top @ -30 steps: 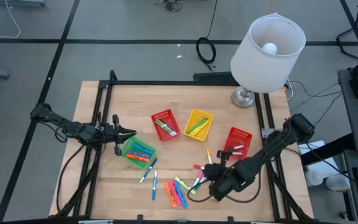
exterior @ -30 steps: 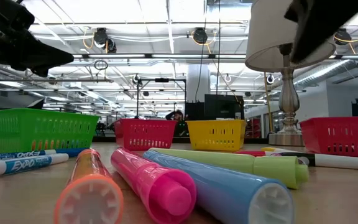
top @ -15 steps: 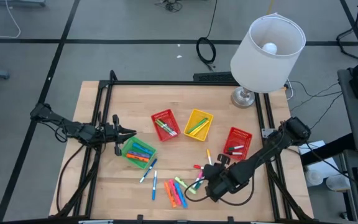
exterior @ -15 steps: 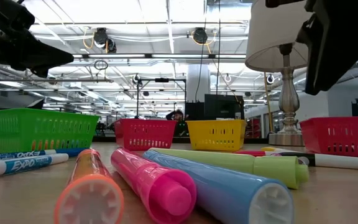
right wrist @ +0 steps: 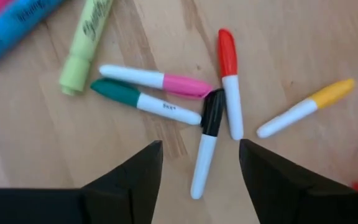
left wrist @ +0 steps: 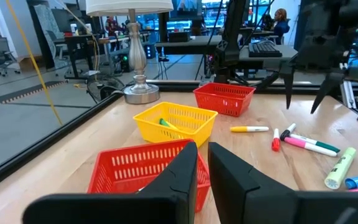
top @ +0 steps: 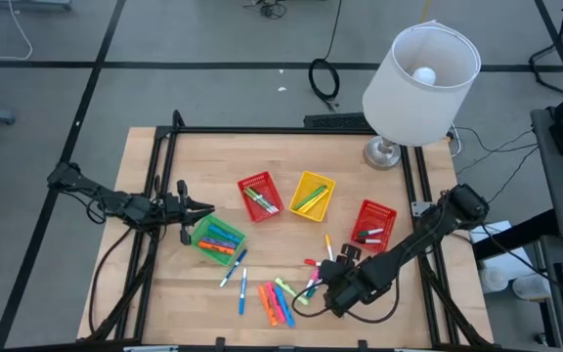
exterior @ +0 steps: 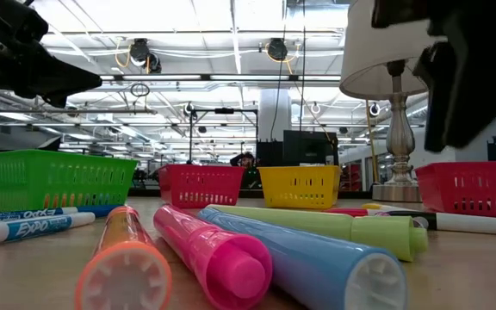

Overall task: Pick & Place Markers
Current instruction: Put the black marker into the right red bin

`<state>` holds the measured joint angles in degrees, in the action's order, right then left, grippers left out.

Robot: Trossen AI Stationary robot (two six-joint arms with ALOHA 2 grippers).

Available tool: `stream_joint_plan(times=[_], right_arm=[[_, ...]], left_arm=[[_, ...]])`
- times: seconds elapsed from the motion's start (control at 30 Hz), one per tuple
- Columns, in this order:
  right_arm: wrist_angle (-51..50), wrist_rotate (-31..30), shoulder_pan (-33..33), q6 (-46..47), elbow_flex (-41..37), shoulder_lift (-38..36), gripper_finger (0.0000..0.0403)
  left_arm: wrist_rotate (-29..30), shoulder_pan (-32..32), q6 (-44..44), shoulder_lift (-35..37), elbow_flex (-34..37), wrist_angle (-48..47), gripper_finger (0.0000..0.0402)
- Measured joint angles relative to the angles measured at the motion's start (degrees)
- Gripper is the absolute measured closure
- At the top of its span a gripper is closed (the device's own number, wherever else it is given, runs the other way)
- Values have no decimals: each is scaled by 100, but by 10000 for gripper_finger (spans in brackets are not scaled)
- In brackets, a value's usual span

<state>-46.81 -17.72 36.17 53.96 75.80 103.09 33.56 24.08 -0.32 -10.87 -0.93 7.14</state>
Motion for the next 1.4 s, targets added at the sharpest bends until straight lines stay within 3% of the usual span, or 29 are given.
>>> stream_joint_plan(times=[0.33, 0.63, 0.87, 1.4], right_arm=[[1085, 491, 32, -75, -1098, 2, 201], [2036, 383, 9, -6, -1639, -34, 202], [2188, 271, 4, 128, -1796, -28, 207], [2213, 256, 28, -172, -1804, -9, 382]], left_arm=[[0, 0, 0, -1, 0, -7, 353], [0, 0, 0, -1, 0, -7, 353], [0, 0, 0, -1, 0, -7, 353], [0, 2, 0, -1, 0, -8, 353]])
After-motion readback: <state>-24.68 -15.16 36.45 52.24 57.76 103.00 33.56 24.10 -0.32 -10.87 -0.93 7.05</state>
